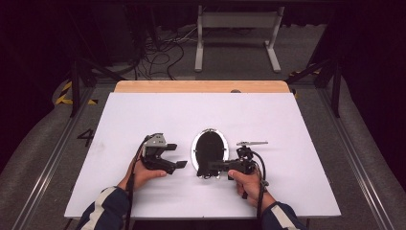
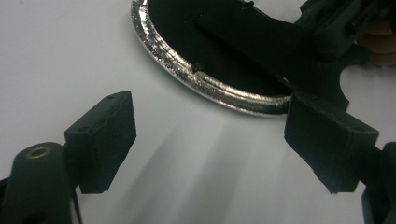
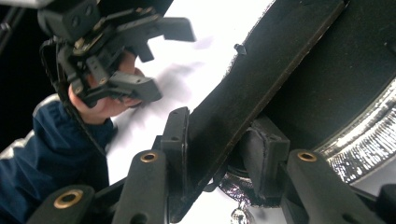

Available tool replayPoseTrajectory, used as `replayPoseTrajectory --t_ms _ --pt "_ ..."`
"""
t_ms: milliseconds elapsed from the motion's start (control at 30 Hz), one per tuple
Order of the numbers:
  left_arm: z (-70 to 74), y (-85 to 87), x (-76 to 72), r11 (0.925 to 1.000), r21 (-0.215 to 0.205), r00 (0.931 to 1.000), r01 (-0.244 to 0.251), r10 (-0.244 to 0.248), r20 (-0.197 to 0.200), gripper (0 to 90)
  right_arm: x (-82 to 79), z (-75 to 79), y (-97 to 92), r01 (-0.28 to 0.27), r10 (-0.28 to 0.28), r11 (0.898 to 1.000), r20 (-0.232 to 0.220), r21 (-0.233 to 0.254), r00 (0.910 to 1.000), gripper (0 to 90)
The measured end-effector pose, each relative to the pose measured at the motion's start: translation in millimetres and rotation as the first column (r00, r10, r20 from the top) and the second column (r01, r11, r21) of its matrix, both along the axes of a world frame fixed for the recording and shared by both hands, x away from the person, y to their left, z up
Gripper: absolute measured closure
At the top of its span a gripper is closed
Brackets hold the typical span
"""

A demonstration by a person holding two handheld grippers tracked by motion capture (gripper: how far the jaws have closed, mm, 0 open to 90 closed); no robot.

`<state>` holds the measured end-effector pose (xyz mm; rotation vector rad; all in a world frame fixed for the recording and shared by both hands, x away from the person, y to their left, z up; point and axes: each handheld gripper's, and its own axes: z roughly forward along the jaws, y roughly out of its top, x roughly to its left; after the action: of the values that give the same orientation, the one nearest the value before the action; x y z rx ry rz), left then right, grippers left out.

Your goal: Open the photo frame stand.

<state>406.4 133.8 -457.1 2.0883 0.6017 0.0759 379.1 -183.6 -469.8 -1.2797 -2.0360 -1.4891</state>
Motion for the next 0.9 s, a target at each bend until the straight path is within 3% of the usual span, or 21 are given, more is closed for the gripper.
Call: replayPoseTrajectory --t_ms 100,167,433,500,600,733,767,900 --pt "-1.8 -7.3 6.0 1.0000 -0.009 0.9996 0.004 -0.004 -0.027 16.2 -1.6 4.8 3.3 -0.036 0.039 0.999 0.085 -0.041 0.9956 63.5" --pt "-2.7 -9.7 10.3 0.9995 -0.028 0.9991 0.012 -0.014 -0.040 16.2 -3.2 6.5 5.1 -0.056 0.065 0.996 0.148 -0.064 0.9869 63.5" --pt "-4.0 -23.6 12.6 0.9974 -0.061 0.9964 0.039 -0.043 -0.073 18.0 -8.7 10.9 8.5 -0.080 0.104 0.991 0.235 -0.107 0.9665 63.5" --pt "-4.3 -23.3 14.6 0.9966 -0.064 0.9962 0.052 -0.056 -0.066 17.5 -9.3 11.1 8.7 -0.083 0.108 0.990 0.247 -0.111 0.9630 63.5" --pt "-5.5 -19.9 17.1 0.9919 -0.122 0.9922 0.036 -0.050 -0.114 22.1 -10.7 11.7 8.8 -0.092 0.121 0.989 0.270 -0.119 0.9553 63.6" --pt "-5.4 -22.5 18.2 0.9917 -0.117 0.9918 0.053 -0.066 -0.110 20.0 -12.7 13.4 10.3 -0.100 0.138 0.986 0.302 -0.136 0.9432 63.6" --pt "-6.3 -23.2 18.1 0.9900 -0.129 0.9895 0.056 -0.073 -0.125 19.9 -13.3 13.8 10.6 -0.105 0.146 0.984 0.315 -0.144 0.9378 63.5" --pt "-5.7 -24.4 17.2 0.9905 -0.120 0.9889 0.068 -0.083 -0.124 22.3 -14.4 15.1 11.7 -0.109 0.156 0.982 0.328 -0.155 0.9316 63.5"
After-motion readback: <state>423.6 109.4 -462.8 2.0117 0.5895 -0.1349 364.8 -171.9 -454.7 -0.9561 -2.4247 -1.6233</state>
